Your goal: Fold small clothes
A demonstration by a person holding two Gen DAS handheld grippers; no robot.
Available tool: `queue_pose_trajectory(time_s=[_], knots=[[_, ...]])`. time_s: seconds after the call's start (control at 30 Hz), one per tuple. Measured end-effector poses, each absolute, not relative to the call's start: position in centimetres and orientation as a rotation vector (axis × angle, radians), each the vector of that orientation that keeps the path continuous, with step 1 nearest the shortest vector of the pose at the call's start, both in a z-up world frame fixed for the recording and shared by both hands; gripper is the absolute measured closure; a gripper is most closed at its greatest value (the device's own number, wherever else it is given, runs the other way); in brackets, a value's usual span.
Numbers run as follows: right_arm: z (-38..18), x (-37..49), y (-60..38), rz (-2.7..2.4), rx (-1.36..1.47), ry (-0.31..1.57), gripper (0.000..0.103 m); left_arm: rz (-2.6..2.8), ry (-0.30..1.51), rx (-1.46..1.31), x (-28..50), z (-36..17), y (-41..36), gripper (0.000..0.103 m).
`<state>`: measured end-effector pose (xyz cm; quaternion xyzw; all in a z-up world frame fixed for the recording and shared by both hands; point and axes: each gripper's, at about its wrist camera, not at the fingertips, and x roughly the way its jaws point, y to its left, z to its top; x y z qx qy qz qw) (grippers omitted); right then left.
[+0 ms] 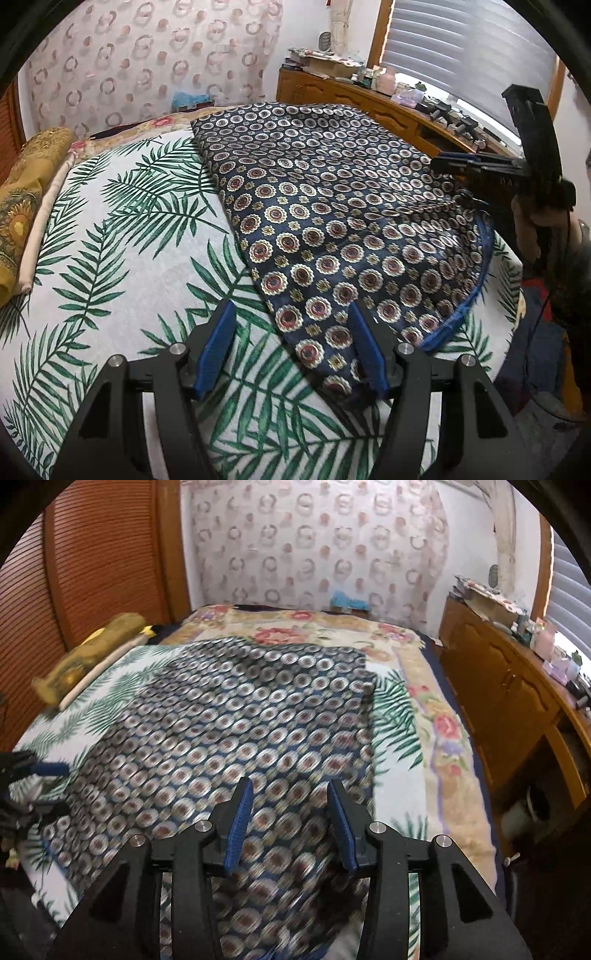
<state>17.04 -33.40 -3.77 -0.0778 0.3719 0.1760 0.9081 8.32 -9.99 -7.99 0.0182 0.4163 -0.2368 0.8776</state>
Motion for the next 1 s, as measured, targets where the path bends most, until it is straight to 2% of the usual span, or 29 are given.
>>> queue_pose_trajectory(time_s=[0.17,0.37,0.4,0.43,0.47,0.5,0.6,0.83,1.0], knots=[[-4.3,14.9,-32.5,0.394,-0.177,0.760,0.061,-0.534,0.880,0.026,6.9,-7.9,-9.9,0.042],[-5.5,13.2,-31.7,0.415,-0.175,0.769,0.059,-0.552,0.890,0.043,5.9,-8.4,-10.2,0.048],[-5.7,12.9,-31.6,0.423,-0.176,0.770,0.058,-0.550,0.889,0.046,5.8,-8.3,-10.3,0.053],[-5.8,12.5,-31.4,0.431,-0.176,0.771,0.057,-0.556,0.890,0.044,5.9,-8.3,-10.3,0.064],[-5.9,12.2,-31.3,0.434,-0.177,0.771,0.055,-0.565,0.893,0.037,5.9,-8.3,-10.4,0.071],[-6.0,11.9,-31.2,0.437,-0.178,0.771,0.054,-0.574,0.899,0.032,6.0,-8.3,-10.5,0.084],[-6.2,11.1,-30.9,0.453,-0.181,0.776,0.050,-0.577,0.887,0.039,6.0,-7.8,-10.9,0.101],[-6.5,9.0,-30.3,0.510,-0.181,0.783,0.047,-0.589,0.751,-0.001,6.5,-3.2,-11.3,0.103],[-5.7,7.4,-29.9,0.529,-0.194,0.763,0.039,-0.582,0.688,-0.009,8.6,-0.8,-12.0,0.103]])
